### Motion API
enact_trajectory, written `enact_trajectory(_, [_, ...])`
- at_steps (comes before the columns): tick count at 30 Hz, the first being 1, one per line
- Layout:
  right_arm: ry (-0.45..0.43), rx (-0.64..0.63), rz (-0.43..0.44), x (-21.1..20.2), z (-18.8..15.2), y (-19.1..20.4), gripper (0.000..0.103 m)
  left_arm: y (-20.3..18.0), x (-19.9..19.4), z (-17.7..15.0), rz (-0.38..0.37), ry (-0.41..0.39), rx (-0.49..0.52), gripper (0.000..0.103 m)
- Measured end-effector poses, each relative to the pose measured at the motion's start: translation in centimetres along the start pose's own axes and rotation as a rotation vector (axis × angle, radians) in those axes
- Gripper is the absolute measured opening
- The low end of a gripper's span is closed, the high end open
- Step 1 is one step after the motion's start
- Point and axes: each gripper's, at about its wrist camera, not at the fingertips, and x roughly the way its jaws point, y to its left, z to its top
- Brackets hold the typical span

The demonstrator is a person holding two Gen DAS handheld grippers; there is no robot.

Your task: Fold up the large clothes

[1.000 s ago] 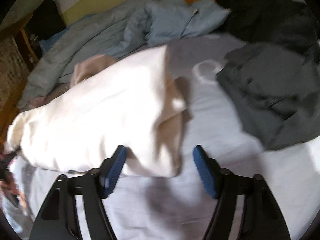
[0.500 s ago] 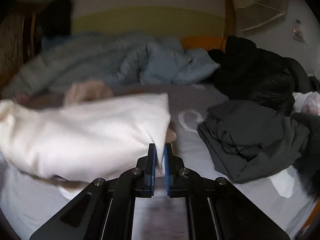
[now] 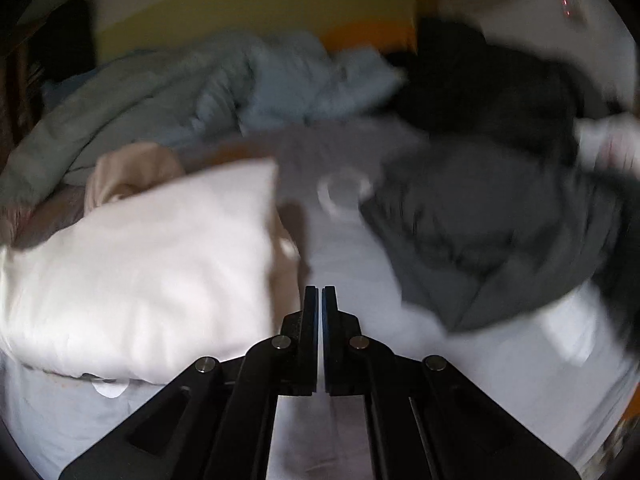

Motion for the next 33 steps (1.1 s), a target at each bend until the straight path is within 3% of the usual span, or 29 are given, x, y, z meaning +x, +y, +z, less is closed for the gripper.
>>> enact_trajectory(1, [-0.028, -0.044, 0.008, -0.7, 0.0, 1.0, 0.011, -0.4, 0.8, -0.3, 0.015, 0.036, 0.026, 0.064])
enact_trajectory(3, [-0.038, -0.096, 0.048, -1.1, 0.2, 2.2, 0.046, -1.1, 2.7, -1.0, 0.045, 0.106, 0.069, 0.064])
enact_trajectory(5, [-0.020, -0.153, 0.048, -1.4, 0.1, 3.6, 0.055, -1.6, 3.8, -1.4, 0.082, 0.123, 0.080, 0.064])
enact_trajectory(8, [0.047, -0.242, 0.030, -0.3, -0.8, 5.2, 0.057, -1.8, 4.6, -1.0, 0.132, 0.071, 0.054, 0.057])
enact_trajectory(9, [0.077, -0.258, 0.019, 0.4, -1.3, 5.5, 0.057, -1.7, 4.9, -0.7, 0.141, 0.057, 0.036, 0.045])
enact_trajectory(10, [0.100, -0.259, 0.023, 0.9, -1.6, 5.6, 0.057, -1.6, 5.1, -0.5, 0.131, 0.043, 0.008, 0.025])
enact_trajectory(13, [0.164, -0.238, 0.036, 1.8, -2.7, 5.5, 0.057, -1.2, 4.2, 0.0, 0.166, -0.040, -0.058, 0.017])
enact_trajectory(16, [0.156, -0.226, 0.039, 1.3, -3.1, 5.5, 0.058, -0.7, 3.7, 0.5, 0.191, -0.075, -0.125, 0.014])
enact_trajectory(18, [0.160, -0.210, 0.042, 1.3, -3.2, 5.4, 0.058, -1.1, 4.7, 0.4, 0.244, -0.065, -0.099, 0.014])
enact_trajectory(20, [0.169, -0.205, 0.040, 1.6, -3.0, 4.9, 0.058, -0.9, 6.1, 0.0, 0.285, -0.024, -0.095, 0.013])
enact_trajectory(22, [0.175, -0.195, 0.039, 2.0, -2.7, 4.7, 0.059, 0.3, 7.0, 0.2, 0.260, 0.021, -0.155, 0.007])
enact_trajectory(24, [0.176, -0.179, 0.036, 1.9, -2.7, 4.5, 0.061, 1.9, 7.1, 0.1, 0.343, 0.039, -0.236, 0.001])
enact_trajectory(27, [0.173, -0.167, 0.023, 2.2, -2.5, 4.3, 0.061, 3.1, 6.7, 0.0, 0.269, 0.033, -0.286, 0.001])
enact_trajectory(30, [0.132, -0.150, -0.004, 1.6, -2.2, 3.9, 0.061, 2.9, 4.1, -0.6, 0.213, -0.041, -0.276, 0.001])
enact_trajectory(32, [0.051, -0.137, -0.030, 0.3, -1.6, 3.6, 0.061, 2.3, 1.1, -0.8, 0.199, -0.141, -0.275, 0.009])
enact_trajectory(33, [0.014, -0.123, -0.022, -0.4, -1.3, 3.4, 0.061, 1.8, -0.7, -0.5, 0.172, -0.208, -0.251, 0.018])
